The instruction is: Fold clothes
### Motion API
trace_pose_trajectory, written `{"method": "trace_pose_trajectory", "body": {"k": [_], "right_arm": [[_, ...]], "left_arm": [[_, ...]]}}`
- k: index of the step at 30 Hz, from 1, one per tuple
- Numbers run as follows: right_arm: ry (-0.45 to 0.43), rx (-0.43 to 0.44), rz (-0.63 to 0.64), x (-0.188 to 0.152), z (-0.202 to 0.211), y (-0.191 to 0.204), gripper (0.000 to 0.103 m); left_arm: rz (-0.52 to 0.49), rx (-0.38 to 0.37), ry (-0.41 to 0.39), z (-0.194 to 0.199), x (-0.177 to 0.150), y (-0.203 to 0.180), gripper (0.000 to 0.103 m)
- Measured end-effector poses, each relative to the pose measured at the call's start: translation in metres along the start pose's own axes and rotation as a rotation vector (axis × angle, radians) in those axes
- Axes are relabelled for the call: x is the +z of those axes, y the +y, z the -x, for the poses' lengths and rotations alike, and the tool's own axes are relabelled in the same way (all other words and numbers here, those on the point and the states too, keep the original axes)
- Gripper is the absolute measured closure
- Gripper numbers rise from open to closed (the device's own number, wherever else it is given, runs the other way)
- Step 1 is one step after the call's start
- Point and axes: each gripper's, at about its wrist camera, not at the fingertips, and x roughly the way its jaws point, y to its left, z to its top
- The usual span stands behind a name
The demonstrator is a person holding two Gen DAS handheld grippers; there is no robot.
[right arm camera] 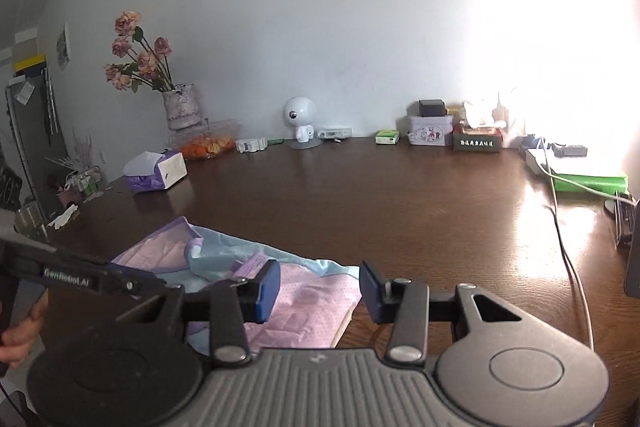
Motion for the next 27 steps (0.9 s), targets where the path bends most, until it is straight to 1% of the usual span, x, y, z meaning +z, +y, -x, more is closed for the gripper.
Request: {"method": "trace_pose_trajectory", "body": {"k": [2,3,4,5,6,7,8,10,13,15,16,17,18,19,20,21,22,24,25,26,27], "right_arm": [[0.029,0.031,0.055,-0.002,-0.007,0.006,0.06],[0.043,0.047,0.084,-0.004,-0.01,0.01,0.06],[0.059,0.057,0.104,-0.006,-0.014,0.014,0.06],[0.075,0.064,0.119,-0.009,-0.018,0.018,0.061],[0.088,0.07,0.128,-0.011,-0.022,0.022,0.061],[0.097,0.076,0.13,-0.013,-0.027,0.024,0.061],[0.107,0.082,0.128,-0.015,-0.031,0.026,0.061],[0.122,0.092,0.12,-0.018,-0.039,0.028,0.061],[0.133,0.083,0.109,-0.021,-0.053,0.03,0.063],[0.133,0.049,0.103,-0.02,-0.065,0.031,0.067],[0.144,0.034,0.1,-0.019,-0.072,0.031,0.067],[0.156,0.029,0.101,-0.018,-0.077,0.032,0.067],[0.169,0.025,0.11,-0.018,-0.082,0.034,0.067],[0.181,0.019,0.126,-0.017,-0.084,0.036,0.067],[0.189,0.017,0.147,-0.014,-0.083,0.039,0.067],[0.182,0.026,0.164,-0.007,-0.079,0.04,0.067],[0.158,0.047,0.174,0.004,-0.075,0.04,0.067],[0.115,0.091,0.2,0.03,-0.071,0.037,0.067],[0.116,0.114,0.24,0.048,-0.08,0.037,0.067],[0.138,0.151,0.285,0.063,-0.095,0.035,0.063],[0.188,0.218,0.333,0.078,-0.119,0.035,0.062]], "left_arm": [[0.003,0.027,0.027,-0.013,0.002,0.001,0.065],[0.016,0.025,0.038,-0.019,0.003,0.006,0.066],[0.026,0.018,0.055,-0.026,0.005,0.01,0.072],[0.025,0.014,0.064,-0.031,0.007,0.011,0.089],[0.021,0.01,0.066,-0.034,0.009,0.011,0.095],[0.011,0.006,0.048,-0.034,0.011,0.009,0.099],[0.004,0.001,0.029,-0.034,0.013,0.008,0.101],[0.013,-0.002,-0.009,-0.035,0.019,0.009,0.101],[0.037,0.039,-0.029,-0.042,0.023,0.015,0.101],[0.054,0.086,-0.015,-0.046,0.021,0.02,0.101],[0.062,0.11,-0.009,-0.048,0.019,0.023,0.099],[0.071,0.125,-0.003,-0.047,0.018,0.026,0.095],[0.082,0.119,-0.006,-0.038,0.017,0.031,0.095],[0.094,0.117,-0.02,-0.025,0.015,0.037,0.087],[0.112,0.132,-0.039,-0.011,0.012,0.043,0.071],[0.133,0.16,-0.06,0.003,0.009,0.051,0.065],[0.162,0.225,-0.077,0.018,0.004,0.062,0.062],[0.226,0.341,-0.064,0.033,-0.008,0.084,0.062],[0.263,0.391,-0.053,0.038,-0.015,0.096,0.062],[0.306,0.425,-0.043,0.04,-0.021,0.105,0.064],[0.348,0.449,-0.034,0.04,-0.026,0.114,0.064]]}}
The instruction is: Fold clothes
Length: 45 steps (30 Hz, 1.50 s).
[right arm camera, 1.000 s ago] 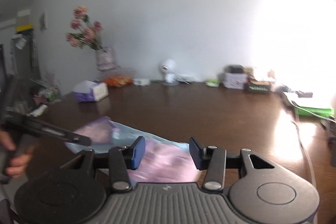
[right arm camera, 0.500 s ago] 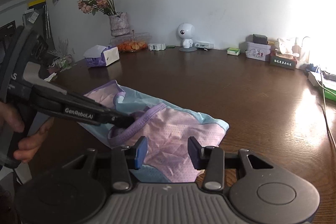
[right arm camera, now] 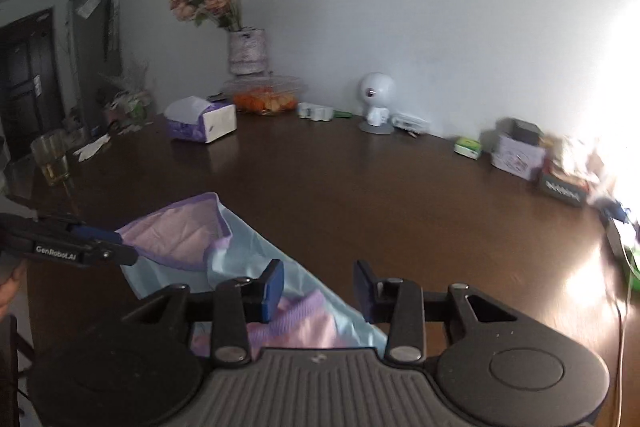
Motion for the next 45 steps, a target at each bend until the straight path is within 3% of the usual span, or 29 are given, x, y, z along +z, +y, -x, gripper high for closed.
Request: {"method": "trace_pose_trajectory", "body": {"k": [3,7,11,14,15,18,21,27,32,34,37,40,41,45], "right_arm": [[0.127,0.163,0.121,0.036,-0.074,-0.004,0.068],[0.248,0.273,0.222,0.065,-0.157,0.021,0.071],[0.286,0.287,0.218,0.071,-0.192,0.036,0.074],[0.285,0.249,0.185,0.07,-0.193,0.039,0.101],[0.289,0.222,0.166,0.07,-0.193,0.038,0.101],[0.276,0.062,0.129,0.068,-0.185,0.023,0.102],[0.245,-0.042,0.045,0.064,-0.168,-0.003,0.102],[0.223,-0.254,-0.19,0.05,-0.122,-0.077,0.102],[0.231,-0.399,-0.357,0.032,-0.091,-0.135,0.102],[0.235,-0.449,-0.407,0.022,-0.082,-0.149,0.102],[0.207,-0.46,-0.454,0.004,-0.062,-0.158,0.094],[0.148,-0.412,-0.426,-0.013,-0.012,-0.136,0.081],[0.125,-0.37,-0.432,-0.021,0.006,-0.125,0.069],[0.087,-0.11,-0.428,-0.066,0.057,-0.068,0.07]], "left_arm": [[0.056,0.04,0.003,-0.008,-0.006,0.008,0.064],[0.003,0.089,-0.044,-0.015,-0.01,-0.004,0.067],[-0.021,0.098,-0.078,-0.021,-0.01,-0.009,0.096],[-0.035,0.085,-0.076,-0.028,-0.002,-0.011,0.101],[-0.041,0.074,-0.073,-0.031,0.003,-0.011,0.101],[-0.074,0.015,-0.075,-0.047,0.027,-0.015,0.101],[-0.123,-0.077,-0.039,-0.074,0.061,-0.03,0.101],[-0.258,-0.162,-0.047,-0.129,0.126,-0.098,0.101],[-0.256,-0.261,-0.035,-0.171,0.145,-0.16,0.1],[-0.252,-0.261,-0.013,-0.181,0.145,-0.177,0.097],[-0.232,-0.247,-0.012,-0.164,0.138,-0.171,0.092],[-0.233,-0.332,0.026,-0.119,0.114,-0.138,0.08],[-0.235,-0.384,0.041,-0.102,0.1,-0.129,0.079],[-0.231,-0.56,0.114,-0.045,0.031,-0.114,0.071]]}}
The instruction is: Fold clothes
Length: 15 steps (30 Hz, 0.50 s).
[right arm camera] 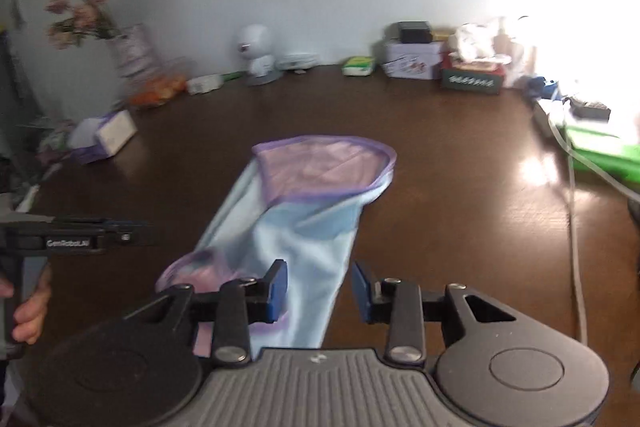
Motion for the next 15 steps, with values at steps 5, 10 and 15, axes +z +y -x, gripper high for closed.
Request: {"method": "trace_pose_trajectory", "body": {"k": [5,10,15], "right_arm": [[0.025,0.022,-0.037,-0.048,-0.012,0.025,0.084],[-0.022,-0.031,-0.099,-0.084,0.005,0.038,0.1],[-0.038,-0.047,-0.125,-0.12,0.041,0.05,0.093]], "left_arm": [[-0.028,-0.02,0.028,-0.01,-0.035,-0.035,0.076],[-0.064,-0.041,0.048,-0.005,-0.05,-0.048,0.095],[-0.082,-0.09,0.112,0.011,-0.066,-0.054,0.089]]}}
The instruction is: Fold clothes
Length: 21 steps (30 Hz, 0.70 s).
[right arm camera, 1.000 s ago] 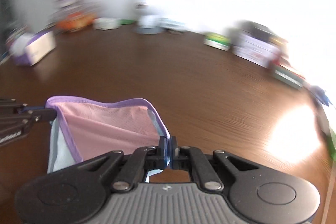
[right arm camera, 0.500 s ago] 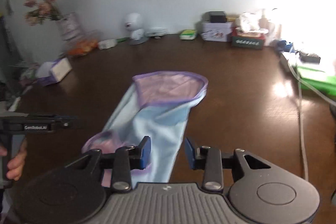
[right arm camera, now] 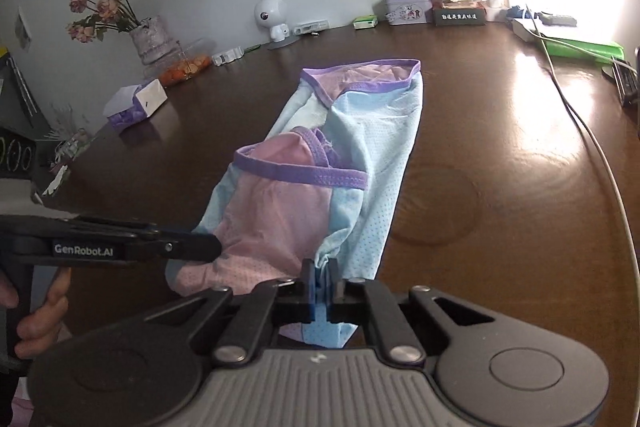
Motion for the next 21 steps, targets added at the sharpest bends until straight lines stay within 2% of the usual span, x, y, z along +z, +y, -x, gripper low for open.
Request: {"method": "trace_pose_trajectory", "body": {"k": [1,2,3,5,6,7,10,12,14,17,19,21], "right_arm": [[-0.017,0.004,0.003,0.0,0.006,-0.001,0.092],[-0.038,0.01,0.01,0.001,0.011,-0.002,0.09],[-0.063,0.023,0.015,0.004,0.014,-0.004,0.08],[-0.095,0.054,0.011,0.014,0.008,-0.01,0.067],[-0.095,0.058,0.012,0.019,0.002,-0.013,0.069],[-0.093,0.058,0.013,0.025,-0.006,-0.015,0.068],[-0.064,0.065,-0.005,0.035,-0.028,-0.022,0.072],[-0.059,0.088,-0.021,0.034,-0.033,-0.025,0.098],[-0.075,0.083,-0.007,0.031,-0.03,-0.022,0.099],[-0.127,0.054,0.082,0.031,-0.013,-0.008,0.1],[-0.143,0.031,0.124,0.033,-0.006,-0.002,0.1],[-0.119,-0.011,0.133,0.034,-0.013,-0.003,0.1]], "left_arm": [[0.014,0.007,-0.013,0.003,0.003,0.001,0.079],[0.026,0.01,-0.033,0.004,0.008,0.002,0.065],[0.034,0.012,-0.051,0.003,0.015,0.004,0.059],[0.043,0.027,-0.063,-0.007,0.027,0.005,0.057],[0.049,0.036,-0.064,-0.012,0.033,0.005,0.057],[0.058,0.048,-0.05,-0.019,0.037,0.005,0.061],[0.033,0.07,-0.035,-0.033,0.04,-0.001,0.094],[0.02,0.075,-0.06,-0.032,0.036,-0.005,0.097],[0.027,0.064,-0.091,-0.023,0.034,-0.011,0.097],[0.031,0.017,-0.14,-0.011,0.037,-0.02,0.097],[0.019,0.036,-0.115,-0.02,0.038,-0.021,0.097],[0.037,0.062,-0.077,-0.035,0.037,-0.014,0.097]]}}
